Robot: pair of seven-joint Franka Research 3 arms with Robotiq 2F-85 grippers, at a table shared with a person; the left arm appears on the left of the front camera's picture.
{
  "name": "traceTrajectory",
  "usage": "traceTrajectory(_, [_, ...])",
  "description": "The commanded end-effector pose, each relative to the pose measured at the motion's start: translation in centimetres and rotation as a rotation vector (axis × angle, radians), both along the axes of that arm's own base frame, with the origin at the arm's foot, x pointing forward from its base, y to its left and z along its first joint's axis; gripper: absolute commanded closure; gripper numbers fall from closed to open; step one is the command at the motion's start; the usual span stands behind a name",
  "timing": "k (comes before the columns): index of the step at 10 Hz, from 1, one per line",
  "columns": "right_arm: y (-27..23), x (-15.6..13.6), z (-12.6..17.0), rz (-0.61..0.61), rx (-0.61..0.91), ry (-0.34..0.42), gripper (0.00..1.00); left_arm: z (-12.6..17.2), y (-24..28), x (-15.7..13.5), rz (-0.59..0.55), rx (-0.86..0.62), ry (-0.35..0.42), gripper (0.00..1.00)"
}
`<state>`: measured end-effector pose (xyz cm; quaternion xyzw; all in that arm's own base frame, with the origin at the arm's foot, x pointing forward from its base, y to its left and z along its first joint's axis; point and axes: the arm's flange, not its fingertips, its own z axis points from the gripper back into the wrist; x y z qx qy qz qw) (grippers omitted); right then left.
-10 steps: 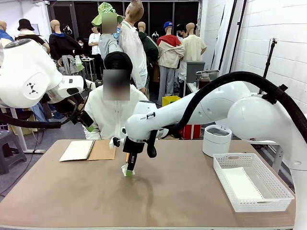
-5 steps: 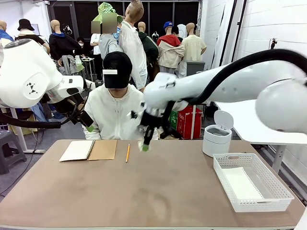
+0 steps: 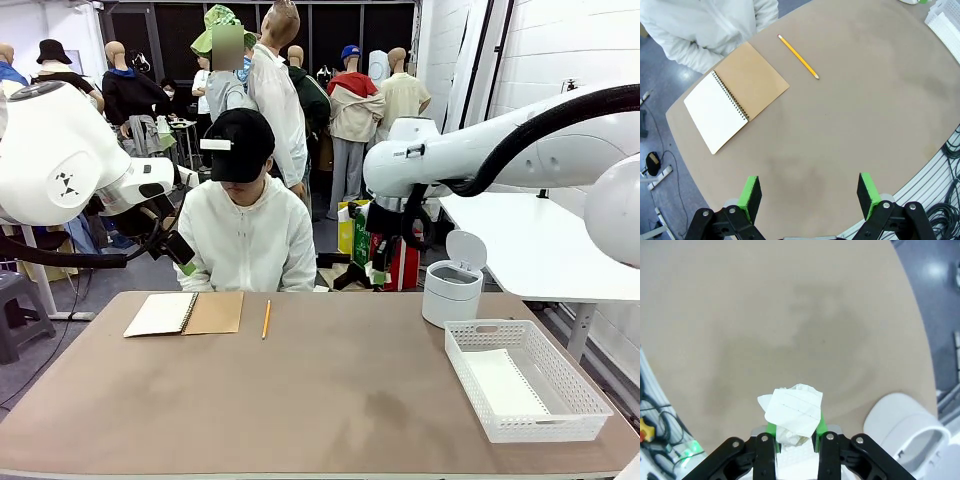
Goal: Sort the paper based on its condition.
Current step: If a person hands you a paper, place it in the Organizing basket , and if it's crumpled, put it in the Trash can.
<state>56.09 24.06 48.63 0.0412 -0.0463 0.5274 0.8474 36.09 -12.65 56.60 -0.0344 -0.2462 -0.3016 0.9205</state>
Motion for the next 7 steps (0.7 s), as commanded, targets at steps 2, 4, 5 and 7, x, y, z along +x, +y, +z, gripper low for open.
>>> traceTrajectory(2, [0.0, 0.0, 0.0, 0.0, 0.0, 0.0, 0.71, 0.1, 0.1, 0.0, -0.002, -0.006, 0.0, 0.0])
traceTrajectory(4, [0.0, 0.0, 0.0, 0.0, 0.0, 0.0, 0.71, 0.1, 0.1, 0.0, -0.002, -0.006, 0.0, 0.0])
traceTrajectory(5, [0.0, 0.0, 0.0, 0.0, 0.0, 0.0, 0.71, 0.1, 0.1, 0.0, -0.002, -0.006, 0.0, 0.0])
traceTrajectory(7, [-0.8, 0.1, 0.8, -0.092, -0.077, -0.073, 0.71, 0.1, 0.1, 0.0, -0.002, -0.006, 0.0, 0.0])
